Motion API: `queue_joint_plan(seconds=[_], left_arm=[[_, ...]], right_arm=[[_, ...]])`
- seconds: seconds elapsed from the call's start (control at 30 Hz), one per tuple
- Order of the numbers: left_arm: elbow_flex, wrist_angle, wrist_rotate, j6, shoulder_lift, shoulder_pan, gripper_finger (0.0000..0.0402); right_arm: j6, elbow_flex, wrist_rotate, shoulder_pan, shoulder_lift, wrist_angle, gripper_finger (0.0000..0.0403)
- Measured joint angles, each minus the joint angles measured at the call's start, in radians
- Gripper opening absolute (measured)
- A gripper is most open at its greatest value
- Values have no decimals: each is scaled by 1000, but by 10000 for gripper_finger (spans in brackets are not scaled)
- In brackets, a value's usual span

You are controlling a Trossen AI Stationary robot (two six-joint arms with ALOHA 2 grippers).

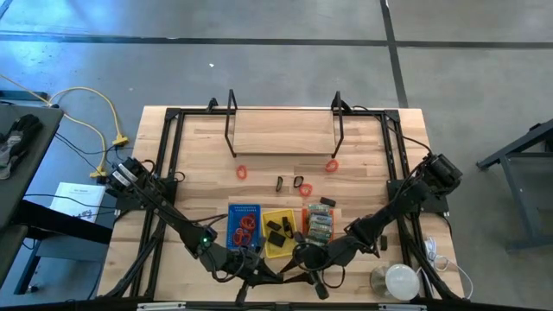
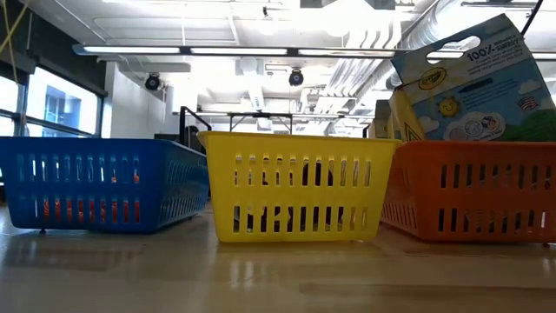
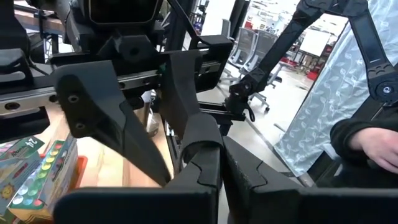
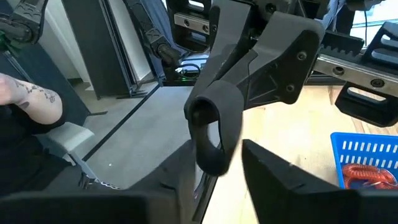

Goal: Pick & Place Office Desk Supplies
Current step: Put the black rubber band into the yellow basket

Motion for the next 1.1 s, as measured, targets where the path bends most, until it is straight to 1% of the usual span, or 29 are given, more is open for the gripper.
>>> queue_joint_plan(seconds=[0.2, 0.3, 0.33, 0.6, 0.7, 0.83, 1.1], left_arm=[[0, 0, 0, 1, 0, 0, 1], [0, 0, 0, 2, 0, 0, 1], [0, 0, -1, 2, 0, 0, 1], [0, -14, -2, 2, -1, 0, 1], [0, -22, -2, 16, -1, 0, 3], [0, -28, -3, 77, -1, -7, 22], [0, -74, -2, 72, -1, -8, 68]], right_arm=[[1, 0, 1, -12, 0, 0, 44], [2, 0, 1, -16, 0, 0, 13], [2, 0, 1, -18, 0, 0, 8], [3, 0, -1, -20, 0, -5, 3], [3, 0, -19, -19, 0, -7, 3], [3, 0, -49, -19, 0, -6, 3], [-11, 0, -45, -12, -4, -12, 3]])
